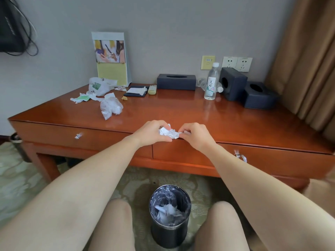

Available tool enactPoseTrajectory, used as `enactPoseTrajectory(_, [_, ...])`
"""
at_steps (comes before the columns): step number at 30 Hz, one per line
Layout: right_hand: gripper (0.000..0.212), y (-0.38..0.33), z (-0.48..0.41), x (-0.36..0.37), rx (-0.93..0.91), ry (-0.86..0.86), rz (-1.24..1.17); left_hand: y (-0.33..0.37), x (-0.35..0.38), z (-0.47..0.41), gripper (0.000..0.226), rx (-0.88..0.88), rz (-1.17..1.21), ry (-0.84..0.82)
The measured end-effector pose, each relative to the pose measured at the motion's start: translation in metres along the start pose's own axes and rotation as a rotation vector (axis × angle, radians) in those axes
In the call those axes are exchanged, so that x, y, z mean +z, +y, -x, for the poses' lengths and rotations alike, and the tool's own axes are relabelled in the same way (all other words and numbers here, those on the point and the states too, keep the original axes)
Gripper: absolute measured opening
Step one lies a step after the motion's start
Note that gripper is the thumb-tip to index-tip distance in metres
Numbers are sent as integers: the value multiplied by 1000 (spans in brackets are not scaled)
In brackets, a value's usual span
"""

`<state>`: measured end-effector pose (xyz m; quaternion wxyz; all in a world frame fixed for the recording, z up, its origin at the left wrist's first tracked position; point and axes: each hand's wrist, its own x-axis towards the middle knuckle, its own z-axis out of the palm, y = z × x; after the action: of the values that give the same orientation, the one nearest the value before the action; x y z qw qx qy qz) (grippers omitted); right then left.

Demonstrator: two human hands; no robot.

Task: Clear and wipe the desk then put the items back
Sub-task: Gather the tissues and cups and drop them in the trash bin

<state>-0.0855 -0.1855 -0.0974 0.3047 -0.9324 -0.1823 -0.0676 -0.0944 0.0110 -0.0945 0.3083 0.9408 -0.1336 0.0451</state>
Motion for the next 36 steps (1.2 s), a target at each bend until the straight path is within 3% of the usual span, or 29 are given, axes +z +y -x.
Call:
enactPoseTrajectory(10, [12, 11, 65, 27, 45, 29, -29, 0, 36, 63, 48, -19, 60, -31])
enactPoseTrajectory(17, [10, 33, 89, 61, 96, -52, -47, -19, 75, 83, 27, -115, 298, -100])
enactPoseTrajectory(21, [9, 48, 93, 84, 146, -98, -18, -46, 99, 82, 25, -122, 261, -89])
enactPoseTrajectory(29, [9, 98, 97, 153, 330, -234, -45, -99, 172, 84, 15, -354, 496, -52])
enactPoseTrajectory(36, [15, 148, 82, 207, 519, -316, -172, -156, 230, 71, 26, -519, 504, -54])
